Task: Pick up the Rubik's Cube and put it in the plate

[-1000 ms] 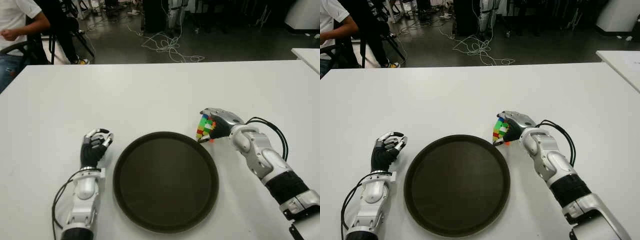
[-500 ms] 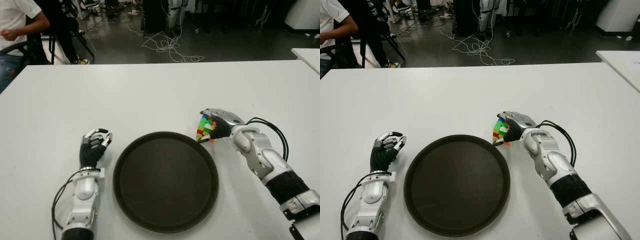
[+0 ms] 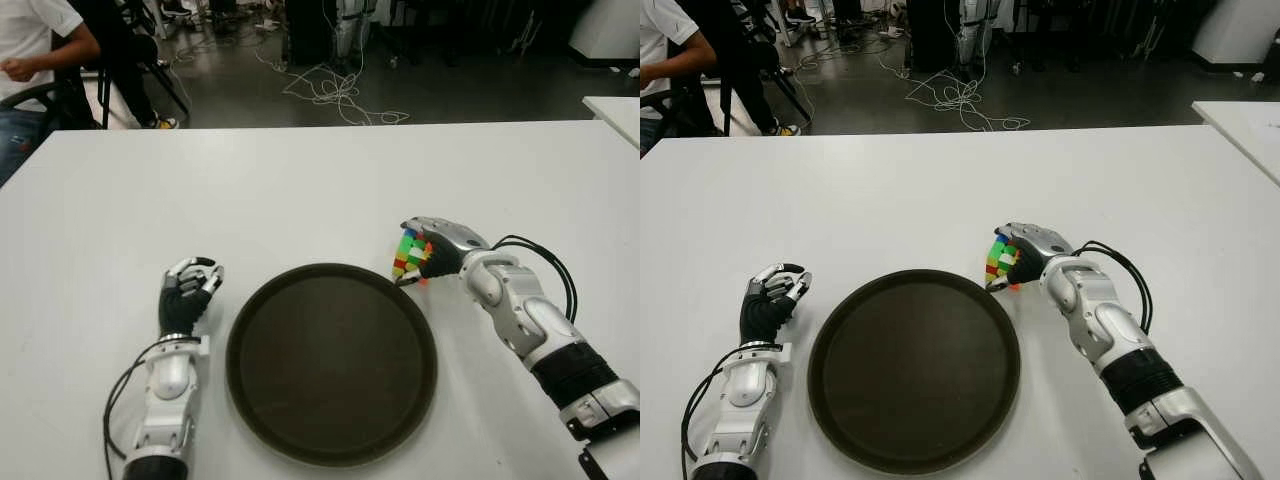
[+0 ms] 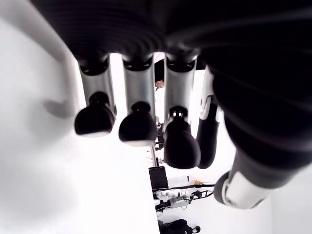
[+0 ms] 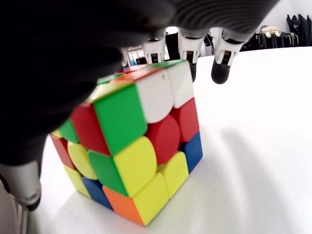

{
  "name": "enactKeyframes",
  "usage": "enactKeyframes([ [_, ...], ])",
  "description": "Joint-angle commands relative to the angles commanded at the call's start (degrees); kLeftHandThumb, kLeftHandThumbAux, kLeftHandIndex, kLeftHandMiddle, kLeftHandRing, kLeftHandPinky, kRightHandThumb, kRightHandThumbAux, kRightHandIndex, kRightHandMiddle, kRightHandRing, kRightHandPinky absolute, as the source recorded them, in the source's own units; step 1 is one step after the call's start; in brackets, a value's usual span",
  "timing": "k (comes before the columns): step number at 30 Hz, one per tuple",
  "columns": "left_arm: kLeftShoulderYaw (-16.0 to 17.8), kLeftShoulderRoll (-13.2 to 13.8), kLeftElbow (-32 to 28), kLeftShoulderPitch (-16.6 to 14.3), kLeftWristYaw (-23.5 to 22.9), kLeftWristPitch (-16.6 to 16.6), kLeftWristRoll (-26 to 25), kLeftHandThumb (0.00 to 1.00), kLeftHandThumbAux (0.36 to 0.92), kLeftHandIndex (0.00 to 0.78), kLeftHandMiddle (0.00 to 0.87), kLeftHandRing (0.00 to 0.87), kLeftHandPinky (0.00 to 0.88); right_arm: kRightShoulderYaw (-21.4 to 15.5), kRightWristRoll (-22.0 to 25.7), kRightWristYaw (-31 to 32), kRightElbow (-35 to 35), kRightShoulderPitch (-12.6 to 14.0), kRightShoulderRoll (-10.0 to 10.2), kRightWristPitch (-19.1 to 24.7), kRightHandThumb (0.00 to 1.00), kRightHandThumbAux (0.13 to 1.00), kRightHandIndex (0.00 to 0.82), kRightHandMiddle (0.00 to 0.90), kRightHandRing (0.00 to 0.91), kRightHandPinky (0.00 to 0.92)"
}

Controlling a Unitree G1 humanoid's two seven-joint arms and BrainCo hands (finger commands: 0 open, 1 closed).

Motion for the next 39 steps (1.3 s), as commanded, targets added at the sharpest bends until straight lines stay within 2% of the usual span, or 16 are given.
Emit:
enactKeyframes([
  [7, -0.1, 0.3, 0.3, -0.2, -0.3, -0.1, 0.2, 0.704, 0.707, 0.442, 0.805, 0.824, 0.806, 0.1, -0.4, -0.5, -0.2, -0.1, 0.1, 0.2, 0.0, 0.669, 0.0, 0.0, 0.0, 0.025],
  [10, -0.2, 0.4, 0.2, -0.2, -0.3, -0.1, 0.2, 0.704, 0.707, 0.442, 0.805, 0.824, 0.808, -0.2, -0.5, -1.6, -0.2, 0.1, 0.5, 0.7, 0.0, 0.697, 0.0, 0.0, 0.031, 0.13],
  [12, -0.2, 0.4, 0.1, -0.1, -0.2, 0.0, 0.2, 0.704, 0.707, 0.442, 0.805, 0.824, 0.806, -0.3, -0.5, -2.2, -0.2, 0.2, 0.6, 0.9, 0.0, 0.729, 0.018, 0.049, 0.112, 0.231],
  [13, -0.2, 0.4, 0.1, -0.1, -0.2, 0.0, 0.3, 0.704, 0.707, 0.442, 0.805, 0.824, 0.805, -0.5, -0.4, -2.6, -0.2, 0.3, 0.8, 1.0, 0.0, 0.734, 0.021, 0.056, 0.123, 0.245],
  [16, -0.2, 0.4, 0.1, -0.1, -0.1, -0.1, 0.4, 0.703, 0.707, 0.442, 0.805, 0.825, 0.803, -1.7, 0.8, -4.5, -0.1, 0.8, 1.8, 1.3, 0.01, 0.804, 0.101, 0.149, 0.215, 0.319],
  [17, -0.2, 0.4, 0.1, -0.1, -0.1, -0.1, 0.4, 0.703, 0.707, 0.442, 0.805, 0.825, 0.803, -2.1, 1.2, -5.0, -0.1, 1.0, 2.1, 1.4, 0.247, 0.782, 0.21, 0.205, 0.266, 0.362],
  [18, -0.2, 0.4, 0.1, -0.1, -0.1, -0.1, 0.3, 0.703, 0.707, 0.442, 0.805, 0.825, 0.802, -2.6, 1.7, -5.7, -0.1, 1.2, 2.5, 1.4, 0.4, 0.767, 0.28, 0.242, 0.298, 0.389],
  [20, -0.1, 0.4, 0.2, -0.1, -0.1, -0.1, 0.3, 0.703, 0.708, 0.442, 0.805, 0.825, 0.802, -3.2, 2.4, -6.7, -0.2, 1.4, 3.0, 1.4, 0.537, 0.752, 0.344, 0.31, 0.358, 0.434],
  [22, -0.1, 0.4, 0.3, -0.2, -0.2, -0.3, 0.2, 0.703, 0.708, 0.442, 0.806, 0.825, 0.803, -3.6, 2.8, -7.4, -0.3, 1.6, 3.3, 1.4, 0.608, 0.744, 0.377, 0.369, 0.409, 0.472],
  [24, -0.1, 0.5, 0.5, -0.2, -0.2, -0.5, 0.2, 0.703, 0.708, 0.442, 0.806, 0.825, 0.805, -3.9, 3.0, -8.1, -0.4, 1.8, 3.5, 1.4, 0.653, 0.738, 0.4, 0.432, 0.464, 0.507],
  [27, -0.1, 0.5, 0.8, -0.3, -0.3, -0.8, 0.2, 0.703, 0.708, 0.442, 0.804, 0.824, 0.803, -4.2, 3.1, -9.0, -0.4, 2.0, 3.8, 1.4, 0.672, 0.736, 0.41, 0.471, 0.495, 0.526],
  [39, -0.3, 0.5, -0.2, 0.0, -0.3, 0.3, 0.3, 0.706, 0.707, 0.443, 0.801, 0.818, 0.794, -4.3, 2.7, -14.1, -0.1, 2.3, 4.1, -0.2, 0.679, 0.736, 0.413, 0.514, 0.543, 0.556],
])
